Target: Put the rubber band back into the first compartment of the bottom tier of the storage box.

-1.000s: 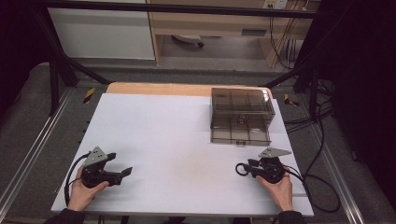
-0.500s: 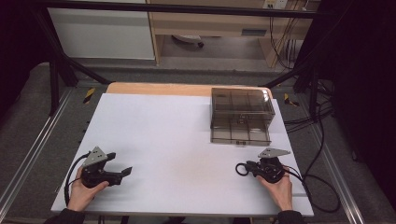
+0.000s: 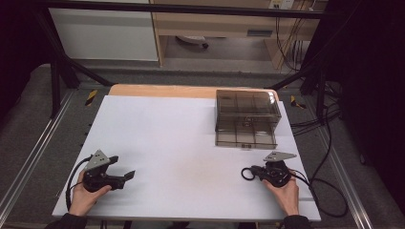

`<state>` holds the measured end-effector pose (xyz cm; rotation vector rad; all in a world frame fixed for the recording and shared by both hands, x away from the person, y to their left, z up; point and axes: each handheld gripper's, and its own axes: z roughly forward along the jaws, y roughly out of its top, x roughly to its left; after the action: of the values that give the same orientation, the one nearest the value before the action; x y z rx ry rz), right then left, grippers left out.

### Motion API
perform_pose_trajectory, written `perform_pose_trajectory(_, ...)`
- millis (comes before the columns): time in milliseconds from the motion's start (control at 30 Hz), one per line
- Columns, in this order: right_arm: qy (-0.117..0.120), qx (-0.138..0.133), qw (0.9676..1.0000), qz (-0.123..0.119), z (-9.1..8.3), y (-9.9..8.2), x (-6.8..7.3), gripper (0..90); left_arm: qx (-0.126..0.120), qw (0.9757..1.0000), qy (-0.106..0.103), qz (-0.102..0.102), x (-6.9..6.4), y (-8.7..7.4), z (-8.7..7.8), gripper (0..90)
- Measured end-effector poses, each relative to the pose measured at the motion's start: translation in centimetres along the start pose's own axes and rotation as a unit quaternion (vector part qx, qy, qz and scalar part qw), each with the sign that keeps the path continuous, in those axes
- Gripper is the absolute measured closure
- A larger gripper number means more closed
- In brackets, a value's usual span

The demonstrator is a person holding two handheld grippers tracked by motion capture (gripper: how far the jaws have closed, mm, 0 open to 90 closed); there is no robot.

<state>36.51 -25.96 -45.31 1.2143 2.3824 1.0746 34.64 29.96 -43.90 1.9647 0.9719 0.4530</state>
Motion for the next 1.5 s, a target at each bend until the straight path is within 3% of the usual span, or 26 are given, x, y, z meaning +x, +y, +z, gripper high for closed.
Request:
perform_pose_trajectory(900, 0.004, 0.002, 1.0, 0.005, -0.1, 0.0, 0.0, 87.5, 0.001, 1.0, 0.003, 0.002, 0.0, 0.0, 0.0, 9.0)
perform_pose_trajectory(1500, 0.012, -0.015, 0.9998, 0.008, -1.0, 0.1, -0.1, 87.8, 0.001, 1.0, 0.004, 0.002, -0.1, 0.0, 0.0, 9.0)
